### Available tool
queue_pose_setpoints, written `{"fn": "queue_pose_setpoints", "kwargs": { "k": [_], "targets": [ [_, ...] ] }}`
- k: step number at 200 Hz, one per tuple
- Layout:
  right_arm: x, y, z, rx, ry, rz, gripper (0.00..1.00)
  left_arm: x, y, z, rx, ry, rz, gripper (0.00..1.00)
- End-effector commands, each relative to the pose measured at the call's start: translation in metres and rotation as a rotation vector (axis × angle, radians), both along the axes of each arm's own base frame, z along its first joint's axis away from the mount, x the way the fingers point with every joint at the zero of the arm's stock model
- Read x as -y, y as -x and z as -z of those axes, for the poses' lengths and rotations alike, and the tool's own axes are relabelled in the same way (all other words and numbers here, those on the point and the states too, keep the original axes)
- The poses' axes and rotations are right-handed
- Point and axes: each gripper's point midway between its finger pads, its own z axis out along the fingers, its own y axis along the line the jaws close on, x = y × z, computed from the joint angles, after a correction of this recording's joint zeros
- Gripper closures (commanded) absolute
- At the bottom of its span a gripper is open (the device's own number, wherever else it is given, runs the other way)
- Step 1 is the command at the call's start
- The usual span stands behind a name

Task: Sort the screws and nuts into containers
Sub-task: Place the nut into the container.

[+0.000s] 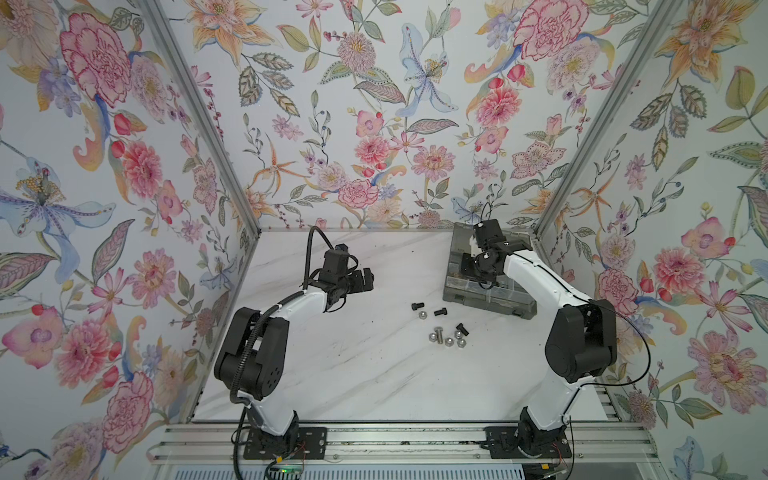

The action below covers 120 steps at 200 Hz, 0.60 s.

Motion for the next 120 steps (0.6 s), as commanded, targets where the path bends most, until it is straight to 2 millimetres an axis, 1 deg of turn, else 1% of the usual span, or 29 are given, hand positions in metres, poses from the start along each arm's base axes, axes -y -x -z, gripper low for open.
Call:
{"fn": "queue_pose_setpoints", "kwargs": {
  "k": [1,20,34,50,85,120],
  "targets": [
    [0.046,0.005,0.013,-0.041,0.067,0.082,1.0,0.0,0.0,-0.009,0.014,0.03,0.001,0.01],
    [0.08,-0.001,0.015,-0.044,0.091,0.156,1.0,0.002,0.0,-0.008,0.011,0.035,0.005,0.01],
    [0.099,-0.005,0.017,-0.046,0.115,0.194,1.0,0.004,-0.001,-0.009,0.012,0.038,0.01,0.01],
    [0.115,-0.008,0.02,-0.05,0.129,0.225,1.0,0.005,-0.001,-0.01,0.013,0.037,0.011,0.01],
    [0.137,-0.017,0.034,-0.081,0.139,0.261,1.0,0.006,-0.002,-0.012,0.015,0.035,0.011,0.01],
    [0.146,-0.025,0.049,-0.108,0.149,0.264,1.0,0.009,-0.003,-0.012,0.012,0.035,0.019,0.01]
  ]
}}
